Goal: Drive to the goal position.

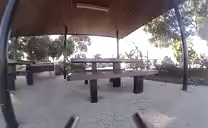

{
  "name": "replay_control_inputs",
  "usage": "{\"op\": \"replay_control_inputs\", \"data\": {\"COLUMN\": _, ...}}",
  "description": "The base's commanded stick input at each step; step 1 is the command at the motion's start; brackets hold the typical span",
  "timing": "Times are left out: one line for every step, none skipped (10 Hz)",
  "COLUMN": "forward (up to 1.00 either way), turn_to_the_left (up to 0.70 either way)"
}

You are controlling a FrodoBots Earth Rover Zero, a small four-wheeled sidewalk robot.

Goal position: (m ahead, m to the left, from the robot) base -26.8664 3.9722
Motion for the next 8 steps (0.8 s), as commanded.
{"op": "replay_control_inputs", "data": {"forward": 0.00, "turn_to_the_left": 0.00}}
{"op": "replay_control_inputs", "data": {"forward": 0.00, "turn_to_the_left": 0.00}}
{"op": "replay_control_inputs", "data": {"forward": 0.00, "turn_to_the_left": 0.00}}
{"op": "replay_control_inputs", "data": {"forward": 0.00, "turn_to_the_left": 0.00}}
{"op": "replay_control_inputs", "data": {"forward": 0.00, "turn_to_the_left": 0.28}}
{"op": "replay_control_inputs", "data": {"forward": 0.00, "turn_to_the_left": 0.64}}
{"op": "replay_control_inputs", "data": {"forward": 0.00, "turn_to_the_left": 0.70}}
{"op": "replay_control_inputs", "data": {"forward": 0.00, "turn_to_the_left": 0.70}}
